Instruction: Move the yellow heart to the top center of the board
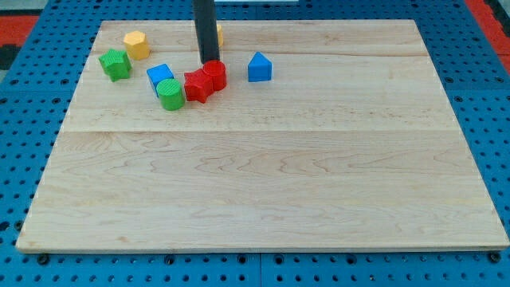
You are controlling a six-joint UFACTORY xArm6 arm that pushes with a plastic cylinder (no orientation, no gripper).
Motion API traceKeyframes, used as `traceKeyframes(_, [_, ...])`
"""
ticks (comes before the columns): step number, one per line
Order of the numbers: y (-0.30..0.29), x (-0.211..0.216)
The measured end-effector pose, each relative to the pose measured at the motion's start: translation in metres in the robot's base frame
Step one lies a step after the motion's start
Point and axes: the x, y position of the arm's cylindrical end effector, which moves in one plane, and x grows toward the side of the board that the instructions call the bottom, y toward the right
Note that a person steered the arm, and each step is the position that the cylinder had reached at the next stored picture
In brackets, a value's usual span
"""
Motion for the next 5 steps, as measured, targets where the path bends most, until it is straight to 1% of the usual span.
traceKeyframes(1, [-0.0316,-0.0064])
traceKeyframes(5, [-0.0413,-0.0063])
